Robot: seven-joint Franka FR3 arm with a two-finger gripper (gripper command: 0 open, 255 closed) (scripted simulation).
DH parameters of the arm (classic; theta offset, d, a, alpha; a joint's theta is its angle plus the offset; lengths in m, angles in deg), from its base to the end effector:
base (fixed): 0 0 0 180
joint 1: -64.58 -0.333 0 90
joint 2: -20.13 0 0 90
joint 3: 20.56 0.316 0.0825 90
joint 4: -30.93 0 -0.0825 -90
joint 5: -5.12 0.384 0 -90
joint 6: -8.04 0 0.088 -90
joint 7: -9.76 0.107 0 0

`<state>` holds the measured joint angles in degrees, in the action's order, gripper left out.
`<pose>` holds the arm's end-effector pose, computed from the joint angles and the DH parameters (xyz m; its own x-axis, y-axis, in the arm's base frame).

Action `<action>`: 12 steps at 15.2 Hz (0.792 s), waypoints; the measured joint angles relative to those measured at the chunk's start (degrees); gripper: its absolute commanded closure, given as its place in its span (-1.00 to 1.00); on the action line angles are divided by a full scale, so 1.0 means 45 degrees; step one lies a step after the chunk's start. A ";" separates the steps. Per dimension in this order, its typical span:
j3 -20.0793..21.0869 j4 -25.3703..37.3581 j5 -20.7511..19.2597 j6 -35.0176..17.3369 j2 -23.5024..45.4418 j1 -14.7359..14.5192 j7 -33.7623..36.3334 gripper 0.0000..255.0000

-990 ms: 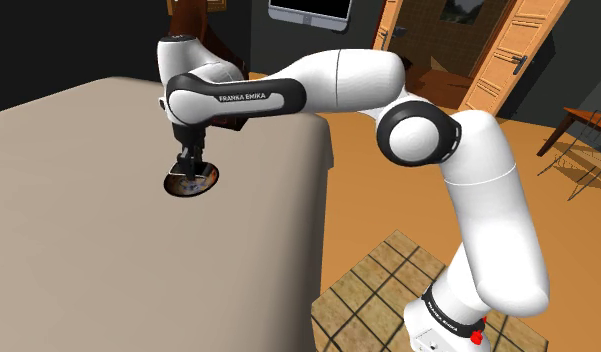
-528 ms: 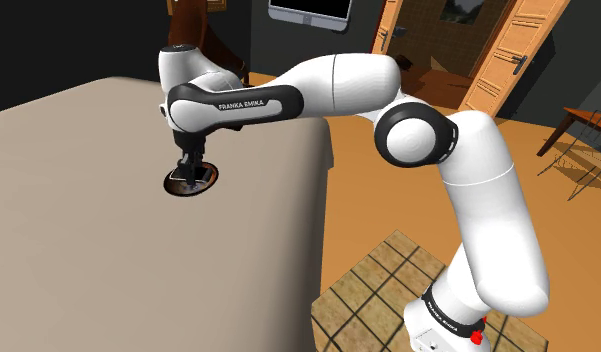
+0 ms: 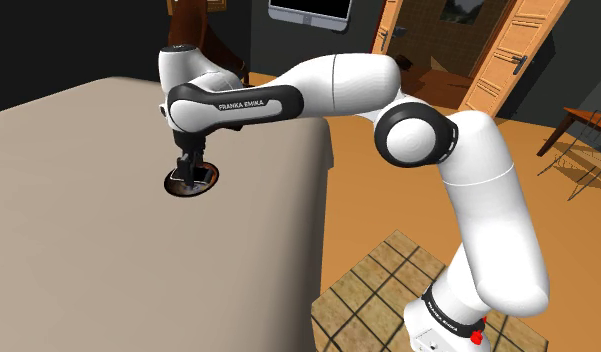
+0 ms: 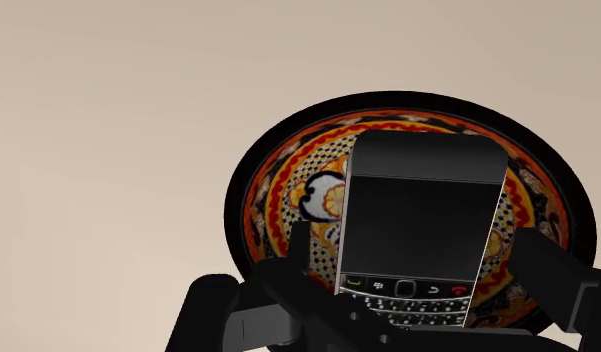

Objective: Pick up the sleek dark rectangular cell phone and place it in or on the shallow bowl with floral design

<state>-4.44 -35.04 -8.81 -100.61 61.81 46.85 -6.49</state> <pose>0.6657 0.3513 0.3837 0.6400 0.7679 0.0270 0.7659 -0.6404 0.0575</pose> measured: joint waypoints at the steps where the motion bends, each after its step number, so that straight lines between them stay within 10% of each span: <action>1: 0.0000 0.0000 0.0000 0.0000 0.0000 0.0000 0.0000 -1.00; 12: 0.0061 0.1215 0.0100 0.1436 -0.0247 -0.0144 -0.0125 -1.00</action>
